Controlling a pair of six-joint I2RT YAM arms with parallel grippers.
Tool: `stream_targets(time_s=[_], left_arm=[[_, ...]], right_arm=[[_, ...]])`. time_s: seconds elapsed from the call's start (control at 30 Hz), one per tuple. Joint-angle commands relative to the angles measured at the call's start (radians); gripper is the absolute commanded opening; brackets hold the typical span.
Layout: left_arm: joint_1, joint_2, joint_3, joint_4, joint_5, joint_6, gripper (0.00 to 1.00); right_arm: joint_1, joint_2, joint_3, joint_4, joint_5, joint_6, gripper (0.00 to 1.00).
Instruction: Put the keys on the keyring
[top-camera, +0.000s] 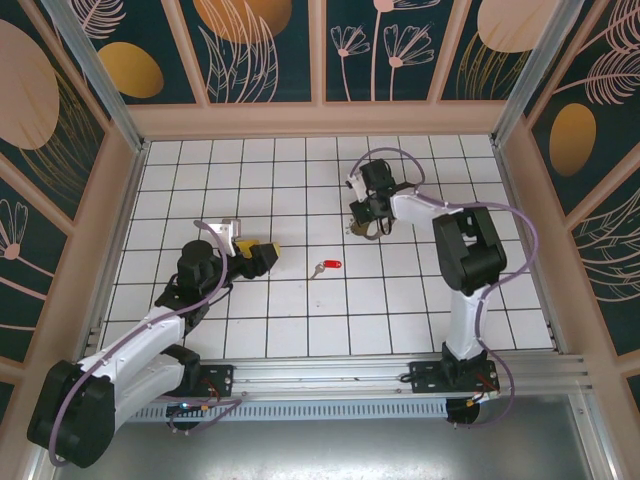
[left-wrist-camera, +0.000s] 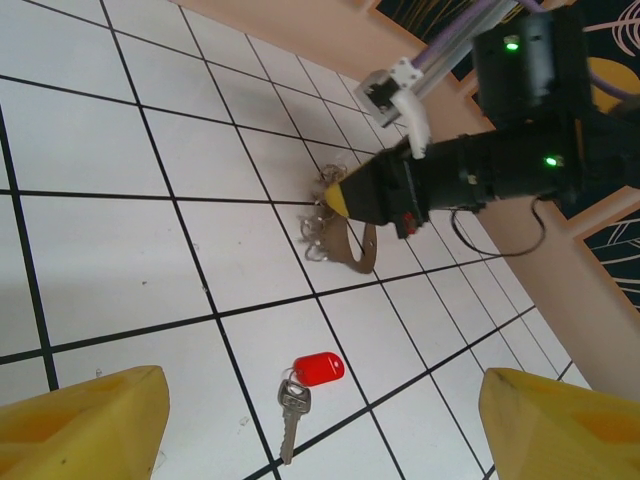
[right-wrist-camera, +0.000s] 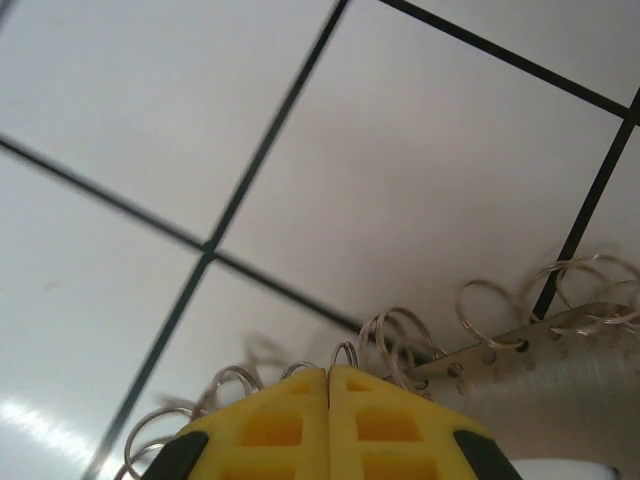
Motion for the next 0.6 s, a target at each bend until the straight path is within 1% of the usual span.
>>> stream_targets(time_s=[0.0,0.2,0.3,0.47,0.57], left_arm=[[-0.008,-0.009,-0.010,-0.022,-0.007,0.026,0.81],[-0.007,-0.008,-0.010,-0.038,-0.002,0.028,0.80],[-0.007,-0.015,-0.012,-0.040,0.000,0.023,0.80],[-0.008,-0.018,-0.009,-0.047,-0.007,0.021,0.79],[-0.007,-0.012,-0.001,-0.074,-0.031,0.022,0.79]], right_arm=[[0.044,-0.147,-0.112,0.075,-0.038,0.064,0.00],[0.116,-0.271,-0.268,0.114,-0.039,0.131,0.00],[0.159,-0.308,-0.314,0.115,-0.067,0.152,0.00],[0.208,-0.324,-0.387,0.142,-0.088,0.186,0.00],[0.228,-0.318,-0.420,0.181,-0.110,0.212,0.00]])
